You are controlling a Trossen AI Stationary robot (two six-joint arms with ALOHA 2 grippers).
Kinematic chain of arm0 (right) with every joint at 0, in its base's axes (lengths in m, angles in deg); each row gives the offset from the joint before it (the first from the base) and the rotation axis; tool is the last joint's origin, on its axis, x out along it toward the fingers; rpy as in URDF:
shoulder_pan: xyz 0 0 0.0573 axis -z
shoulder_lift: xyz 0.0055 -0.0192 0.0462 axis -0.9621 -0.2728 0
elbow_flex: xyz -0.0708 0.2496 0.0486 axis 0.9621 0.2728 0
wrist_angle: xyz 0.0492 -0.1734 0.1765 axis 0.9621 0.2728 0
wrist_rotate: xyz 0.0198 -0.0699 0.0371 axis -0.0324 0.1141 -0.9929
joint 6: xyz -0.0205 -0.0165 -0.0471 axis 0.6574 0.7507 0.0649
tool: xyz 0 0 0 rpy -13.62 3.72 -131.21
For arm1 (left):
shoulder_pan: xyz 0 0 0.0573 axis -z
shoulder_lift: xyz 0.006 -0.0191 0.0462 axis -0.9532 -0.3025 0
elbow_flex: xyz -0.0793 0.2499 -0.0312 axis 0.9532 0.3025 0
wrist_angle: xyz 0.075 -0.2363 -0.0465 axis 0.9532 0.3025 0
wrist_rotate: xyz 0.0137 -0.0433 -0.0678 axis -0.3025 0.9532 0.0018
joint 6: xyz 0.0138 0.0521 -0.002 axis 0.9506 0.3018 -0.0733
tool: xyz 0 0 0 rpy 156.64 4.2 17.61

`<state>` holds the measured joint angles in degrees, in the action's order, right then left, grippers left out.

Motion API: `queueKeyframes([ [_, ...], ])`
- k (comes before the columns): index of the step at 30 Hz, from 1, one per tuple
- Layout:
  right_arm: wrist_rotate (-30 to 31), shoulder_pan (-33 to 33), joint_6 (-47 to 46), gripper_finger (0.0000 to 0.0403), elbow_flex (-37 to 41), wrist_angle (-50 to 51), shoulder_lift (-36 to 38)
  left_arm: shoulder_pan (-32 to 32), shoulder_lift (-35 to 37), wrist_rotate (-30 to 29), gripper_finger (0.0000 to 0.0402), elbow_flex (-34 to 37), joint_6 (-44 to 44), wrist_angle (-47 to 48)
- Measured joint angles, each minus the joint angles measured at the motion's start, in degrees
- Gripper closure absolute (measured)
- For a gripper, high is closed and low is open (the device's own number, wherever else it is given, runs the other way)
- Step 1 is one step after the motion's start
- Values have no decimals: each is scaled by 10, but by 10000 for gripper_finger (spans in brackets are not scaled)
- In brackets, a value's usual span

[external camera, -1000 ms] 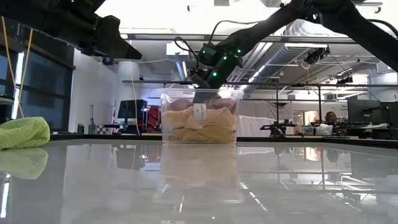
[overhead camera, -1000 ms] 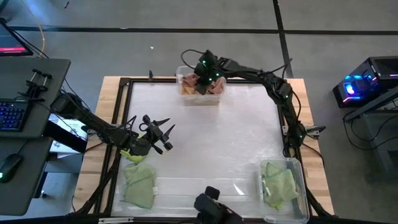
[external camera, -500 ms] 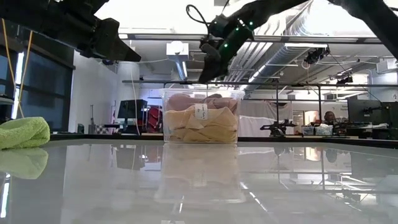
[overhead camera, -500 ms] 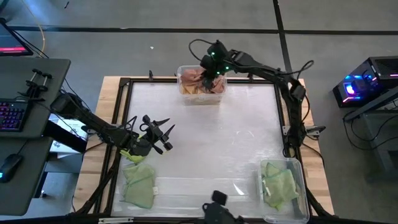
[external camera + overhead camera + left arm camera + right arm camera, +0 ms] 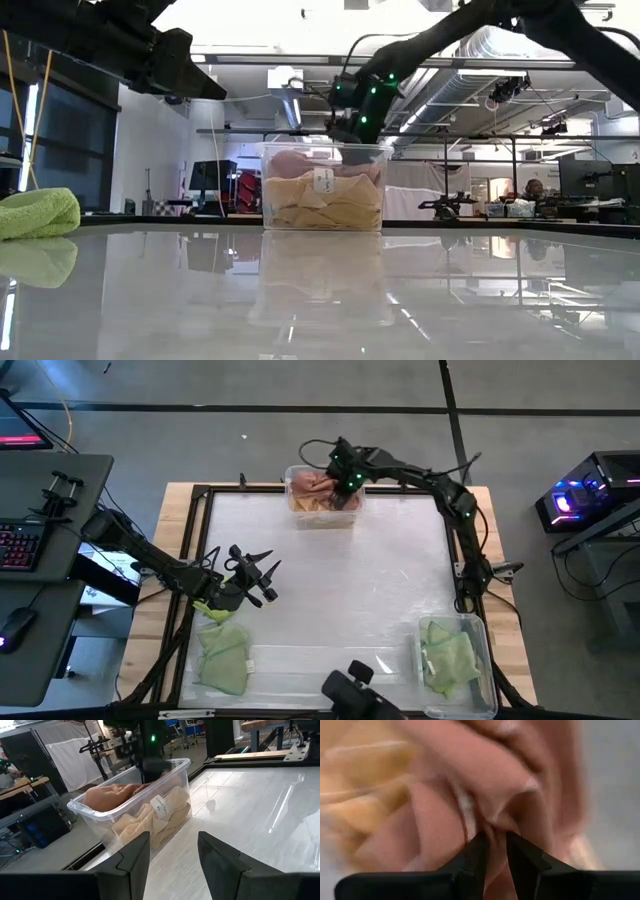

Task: Sort towels by color in basket
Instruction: Put the brown towel into the top transparent bin, then put the light green towel into the bottom transparent bin

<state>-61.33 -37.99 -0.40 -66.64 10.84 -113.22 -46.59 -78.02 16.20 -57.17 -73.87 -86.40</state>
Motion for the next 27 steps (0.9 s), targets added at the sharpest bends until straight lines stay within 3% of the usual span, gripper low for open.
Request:
queueKeyframes([
  [5,19,-8,13,332,0,-20,-13,0,0,0,248,0,0,1],
  [11,22,-30,5,332,1,-33,39,11,0,0,248,0,0,0],
  [19,79,-132,19,332,2,-49,105,38,0,0,248,0,-1,0],
  [22,90,-178,42,332,65,-111,149,48,0,-2,248,0,-6,1],
  [27,87,-255,38,332,268,-242,268,60,0,-5,248,0,-29,17],
])
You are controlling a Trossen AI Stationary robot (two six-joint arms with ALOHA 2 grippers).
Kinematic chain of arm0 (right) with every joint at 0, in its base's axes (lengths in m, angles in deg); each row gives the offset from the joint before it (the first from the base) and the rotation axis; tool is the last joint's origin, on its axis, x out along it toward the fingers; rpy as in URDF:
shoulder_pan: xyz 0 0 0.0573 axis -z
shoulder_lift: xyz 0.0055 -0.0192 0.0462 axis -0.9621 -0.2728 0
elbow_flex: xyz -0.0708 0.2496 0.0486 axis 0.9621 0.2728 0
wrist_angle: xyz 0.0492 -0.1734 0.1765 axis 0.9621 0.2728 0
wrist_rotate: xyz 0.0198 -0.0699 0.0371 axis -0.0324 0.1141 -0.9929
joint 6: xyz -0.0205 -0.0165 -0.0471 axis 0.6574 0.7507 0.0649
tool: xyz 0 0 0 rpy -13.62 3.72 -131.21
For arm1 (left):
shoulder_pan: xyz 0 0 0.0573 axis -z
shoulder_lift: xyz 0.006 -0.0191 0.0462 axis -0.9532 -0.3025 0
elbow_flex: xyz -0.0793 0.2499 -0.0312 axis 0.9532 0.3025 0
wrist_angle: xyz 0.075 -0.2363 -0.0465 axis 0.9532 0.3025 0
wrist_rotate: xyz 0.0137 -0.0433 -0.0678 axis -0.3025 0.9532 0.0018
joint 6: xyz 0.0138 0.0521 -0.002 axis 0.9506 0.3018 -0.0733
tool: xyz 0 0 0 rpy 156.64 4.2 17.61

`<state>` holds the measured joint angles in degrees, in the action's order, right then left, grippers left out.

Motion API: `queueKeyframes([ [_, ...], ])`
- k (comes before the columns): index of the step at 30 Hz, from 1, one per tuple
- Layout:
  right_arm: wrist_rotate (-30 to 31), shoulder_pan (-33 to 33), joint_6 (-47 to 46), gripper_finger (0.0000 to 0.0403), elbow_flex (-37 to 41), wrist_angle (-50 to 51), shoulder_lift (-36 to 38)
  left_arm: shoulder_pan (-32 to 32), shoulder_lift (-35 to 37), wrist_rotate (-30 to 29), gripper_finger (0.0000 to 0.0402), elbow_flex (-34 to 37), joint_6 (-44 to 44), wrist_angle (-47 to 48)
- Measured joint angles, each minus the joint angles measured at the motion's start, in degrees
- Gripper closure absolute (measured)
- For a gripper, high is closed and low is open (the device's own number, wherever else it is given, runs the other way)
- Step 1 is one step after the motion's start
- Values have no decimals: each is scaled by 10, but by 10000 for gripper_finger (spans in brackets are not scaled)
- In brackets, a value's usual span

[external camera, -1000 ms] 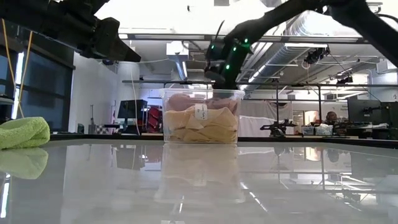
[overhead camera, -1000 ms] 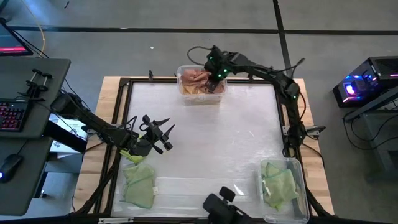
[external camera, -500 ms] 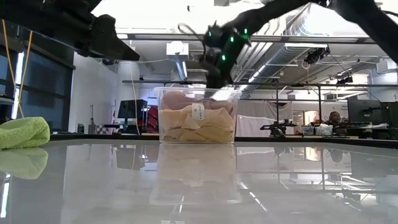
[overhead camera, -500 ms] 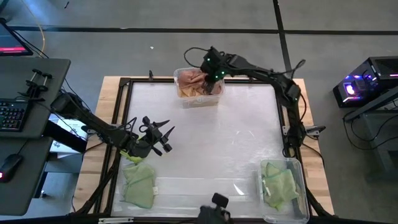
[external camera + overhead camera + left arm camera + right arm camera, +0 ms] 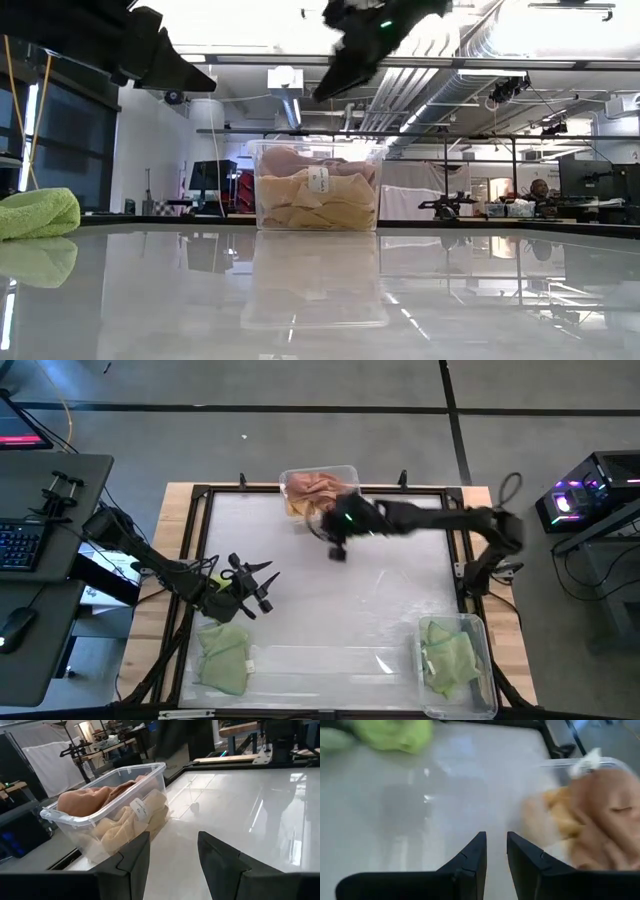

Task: Sort towels by color in basket
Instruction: Put the light green towel into the bottom transparent bin

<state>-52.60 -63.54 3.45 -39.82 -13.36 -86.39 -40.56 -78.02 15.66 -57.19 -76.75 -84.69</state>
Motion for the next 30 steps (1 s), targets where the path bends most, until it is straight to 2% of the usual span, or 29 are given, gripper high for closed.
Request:
queueKeyframes([
  [4,2,-69,-58,332,155,-123,95,1,0,0,248,0,-2,3],
  [7,0,-117,-122,332,257,-257,136,-4,0,0,248,0,-2,3],
  [11,0,-162,-157,332,361,-426,143,-13,0,1,248,0,-2,3],
  [15,1,-187,-138,332,423,-531,123,-15,0,13,248,-5,5,15],
  [16,0,-190,-127,332,430,-553,115,-13,2,31,248,-16,10,29],
  [19,1,-191,-129,331,437,-591,88,-8,15,157,250,-77,-5,158],
  [21,2,-188,-132,327,435,-610,63,-7,15,247,256,-137,-66,316],
  [24,3,-188,-154,311,424,-630,21,-6,-4,353,270,-219,-230,565],
  [26,2,-188,-182,296,406,-641,-14,-2,-14,421,278,-248,-357,709],
  [28,2,-190,-209,283,387,-643,-51,6,-21,476,285,-253,-478,786],
  [30,2,-194,-227,273,359,-646,-88,21,-25,505,289,-244,-574,840],
])
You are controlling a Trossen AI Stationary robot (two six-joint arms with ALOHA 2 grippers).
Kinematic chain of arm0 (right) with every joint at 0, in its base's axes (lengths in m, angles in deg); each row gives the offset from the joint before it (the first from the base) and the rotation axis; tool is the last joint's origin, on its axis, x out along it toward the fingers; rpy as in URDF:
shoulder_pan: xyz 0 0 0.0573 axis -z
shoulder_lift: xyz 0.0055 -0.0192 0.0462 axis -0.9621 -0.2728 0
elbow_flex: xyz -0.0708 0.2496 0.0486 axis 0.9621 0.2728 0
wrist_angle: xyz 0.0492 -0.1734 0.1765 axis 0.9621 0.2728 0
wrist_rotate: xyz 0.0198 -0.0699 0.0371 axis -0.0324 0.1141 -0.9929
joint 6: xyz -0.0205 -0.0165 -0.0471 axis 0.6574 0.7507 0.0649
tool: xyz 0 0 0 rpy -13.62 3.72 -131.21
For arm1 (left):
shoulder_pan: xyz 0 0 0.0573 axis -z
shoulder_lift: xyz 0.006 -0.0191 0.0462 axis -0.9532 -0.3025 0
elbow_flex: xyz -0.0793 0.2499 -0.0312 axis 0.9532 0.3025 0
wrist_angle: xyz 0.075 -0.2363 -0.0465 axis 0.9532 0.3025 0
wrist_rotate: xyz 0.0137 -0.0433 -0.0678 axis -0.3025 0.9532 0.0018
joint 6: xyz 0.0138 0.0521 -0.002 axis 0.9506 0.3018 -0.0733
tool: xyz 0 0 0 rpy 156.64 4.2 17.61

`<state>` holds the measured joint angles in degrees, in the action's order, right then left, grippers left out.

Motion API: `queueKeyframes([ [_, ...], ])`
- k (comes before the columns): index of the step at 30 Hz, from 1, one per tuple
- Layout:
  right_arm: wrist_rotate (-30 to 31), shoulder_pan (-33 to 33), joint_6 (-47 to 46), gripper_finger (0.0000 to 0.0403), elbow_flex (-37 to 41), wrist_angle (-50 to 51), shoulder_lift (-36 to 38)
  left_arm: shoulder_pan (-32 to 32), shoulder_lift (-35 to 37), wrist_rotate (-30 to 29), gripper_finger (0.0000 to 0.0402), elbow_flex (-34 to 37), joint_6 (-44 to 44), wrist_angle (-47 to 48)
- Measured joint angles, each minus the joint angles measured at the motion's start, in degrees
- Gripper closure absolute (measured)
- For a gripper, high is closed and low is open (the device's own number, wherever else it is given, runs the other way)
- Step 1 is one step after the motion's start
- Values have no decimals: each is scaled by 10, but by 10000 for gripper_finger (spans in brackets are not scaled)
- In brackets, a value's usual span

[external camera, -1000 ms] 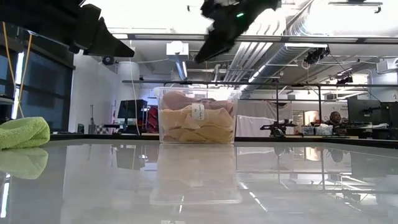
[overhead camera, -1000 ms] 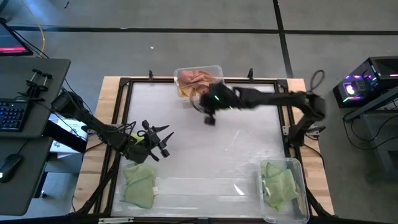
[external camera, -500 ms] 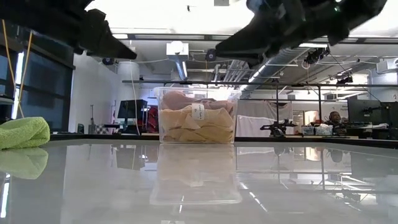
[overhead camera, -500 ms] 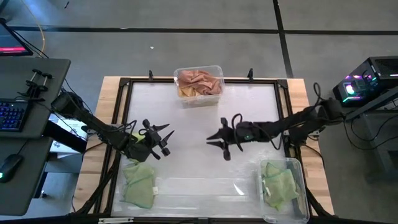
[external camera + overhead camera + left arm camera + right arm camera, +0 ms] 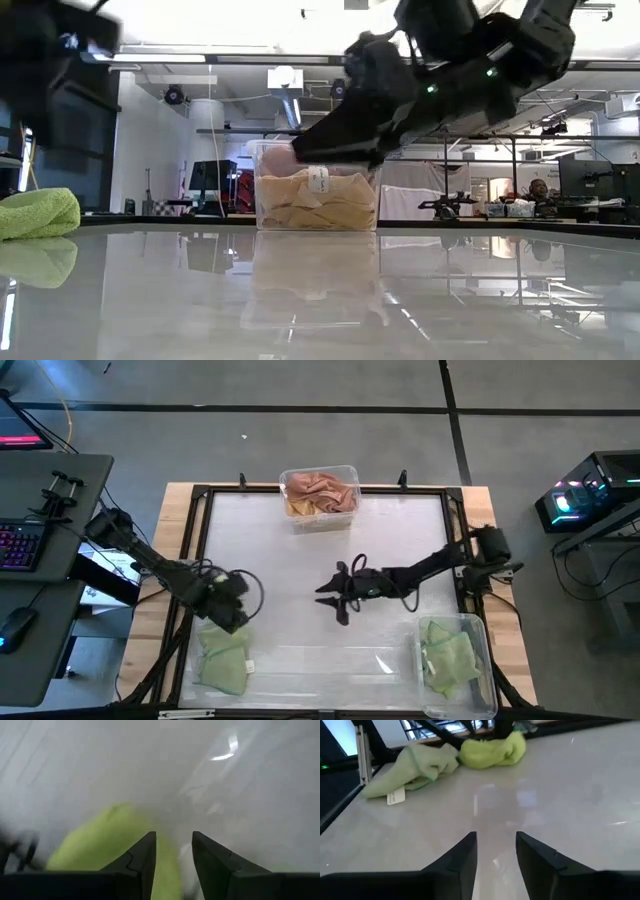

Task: Sort towels by color in basket
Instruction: Put the light green towel into the bottom transparent bin

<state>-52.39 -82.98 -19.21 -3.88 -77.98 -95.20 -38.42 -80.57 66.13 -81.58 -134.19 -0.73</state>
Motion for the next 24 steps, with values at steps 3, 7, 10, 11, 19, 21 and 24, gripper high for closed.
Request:
queueKeyframes([
  [3,-2,-14,-11,268,-40,0,-46,28,-4,7,289,38,-92,11],
  [7,-4,-35,-4,267,-82,17,-84,50,-3,6,276,102,-176,-7],
  [10,-4,-47,21,267,-102,41,-91,54,-3,5,268,155,-200,-48],
  [11,-4,-49,23,267,-106,48,-91,54,-3,6,269,172,-198,-65],
  [19,-4,-46,51,267,-139,56,-91,55,-2,-58,379,231,-52,-228],
  [21,-4,-42,80,267,-155,55,-91,55,-5,-91,391,222,35,-283],
  [24,-4,-37,144,267,-181,55,-91,50,-4,-177,388,202,168,-374],
])
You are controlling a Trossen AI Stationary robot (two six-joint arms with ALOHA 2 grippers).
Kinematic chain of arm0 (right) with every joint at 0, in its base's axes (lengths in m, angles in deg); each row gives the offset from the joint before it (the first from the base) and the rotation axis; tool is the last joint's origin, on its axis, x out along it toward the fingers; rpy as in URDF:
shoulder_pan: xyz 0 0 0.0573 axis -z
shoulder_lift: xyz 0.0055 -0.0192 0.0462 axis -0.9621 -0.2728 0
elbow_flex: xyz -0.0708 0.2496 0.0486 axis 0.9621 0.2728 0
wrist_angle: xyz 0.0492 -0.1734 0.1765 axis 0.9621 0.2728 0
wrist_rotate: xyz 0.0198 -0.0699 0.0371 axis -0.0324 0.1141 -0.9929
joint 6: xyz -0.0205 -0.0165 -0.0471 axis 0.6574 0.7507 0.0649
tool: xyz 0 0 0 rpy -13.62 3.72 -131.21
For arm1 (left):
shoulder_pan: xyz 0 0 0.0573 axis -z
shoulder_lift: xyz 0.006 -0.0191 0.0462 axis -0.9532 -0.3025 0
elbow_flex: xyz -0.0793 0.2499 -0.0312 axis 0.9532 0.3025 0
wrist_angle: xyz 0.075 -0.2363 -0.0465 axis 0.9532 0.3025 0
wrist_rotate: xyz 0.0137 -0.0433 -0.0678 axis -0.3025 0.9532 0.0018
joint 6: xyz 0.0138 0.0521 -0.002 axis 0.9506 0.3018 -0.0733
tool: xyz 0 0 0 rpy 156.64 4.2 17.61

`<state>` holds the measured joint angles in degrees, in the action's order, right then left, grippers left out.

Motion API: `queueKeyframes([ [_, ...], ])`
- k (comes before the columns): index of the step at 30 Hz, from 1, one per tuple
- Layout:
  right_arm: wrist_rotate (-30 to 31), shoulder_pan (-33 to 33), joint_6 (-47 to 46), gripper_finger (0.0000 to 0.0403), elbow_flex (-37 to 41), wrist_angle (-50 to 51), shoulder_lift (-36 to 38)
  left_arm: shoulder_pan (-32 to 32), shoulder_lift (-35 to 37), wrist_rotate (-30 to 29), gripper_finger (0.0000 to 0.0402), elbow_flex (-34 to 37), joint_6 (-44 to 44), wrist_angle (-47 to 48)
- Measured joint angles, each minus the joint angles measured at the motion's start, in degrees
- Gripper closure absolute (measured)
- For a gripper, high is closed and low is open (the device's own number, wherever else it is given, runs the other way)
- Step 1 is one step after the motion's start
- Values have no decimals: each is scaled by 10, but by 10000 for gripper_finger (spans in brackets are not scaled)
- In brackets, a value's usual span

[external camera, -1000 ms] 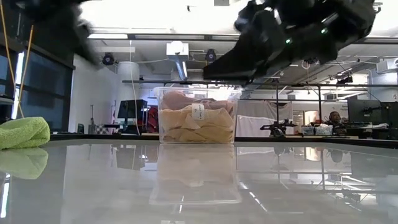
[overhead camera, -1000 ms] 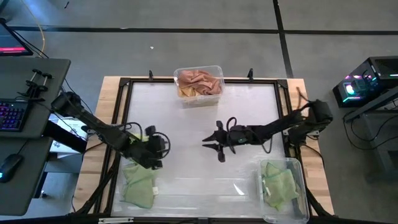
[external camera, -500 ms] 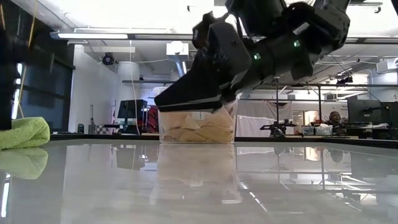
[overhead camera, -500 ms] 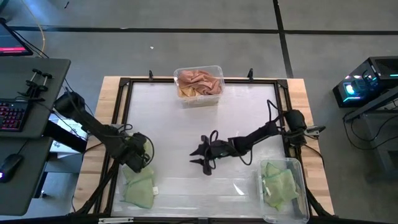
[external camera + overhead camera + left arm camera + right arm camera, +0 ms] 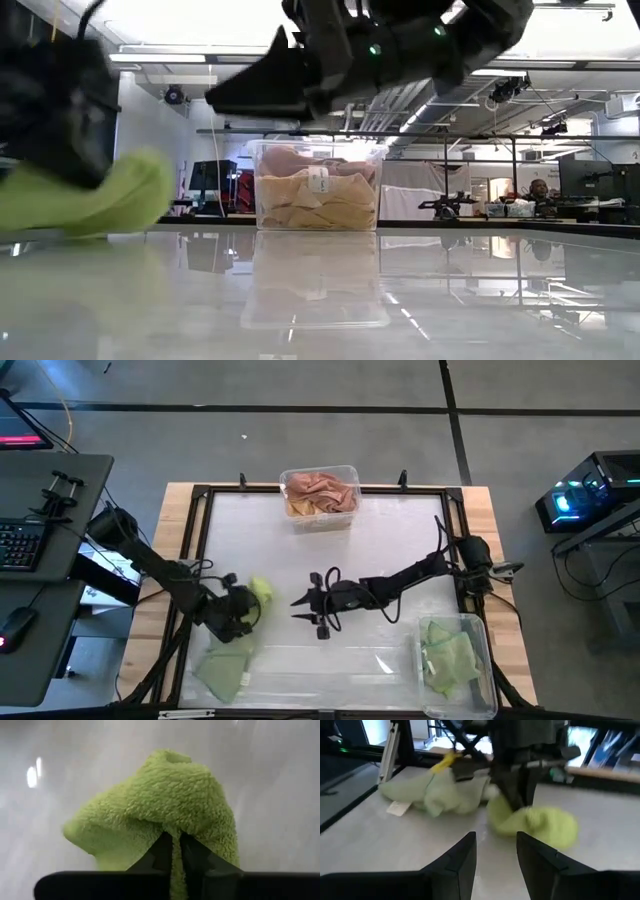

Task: Sort towels by color in basket
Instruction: Put the light green towel into the bottom transparent bin

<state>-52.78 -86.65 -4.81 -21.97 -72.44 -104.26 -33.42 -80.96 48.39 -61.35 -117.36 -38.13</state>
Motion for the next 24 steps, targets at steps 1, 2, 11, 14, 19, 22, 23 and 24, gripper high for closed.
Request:
queueKeyframes([
  [1,0,1,18,267,-7,1,0,-4,-1,-26,390,-4,39,-33],
  [2,2,1,33,267,-17,1,0,-8,-1,-49,394,-7,79,-66],
  [11,129,-20,84,204,-134,291,45,-19,-1,-137,399,-14,373,-344],
  [14,145,-27,72,182,-172,374,47,-19,-1,-137,400,-14,436,-402],
  [19,146,-35,62,185,-176,357,47,-19,-8,-118,400,-14,508,-465],
  [22,147,-39,55,210,-176,333,47,-22,-17,-117,400,-14,527,-481],
  [23,149,-40,48,221,-176,326,46,-26,-21,-116,400,-14,526,-483],
  [24,151,-40,45,235,-176,322,46,-30,-25,-116,399,-14,524,-482],
])
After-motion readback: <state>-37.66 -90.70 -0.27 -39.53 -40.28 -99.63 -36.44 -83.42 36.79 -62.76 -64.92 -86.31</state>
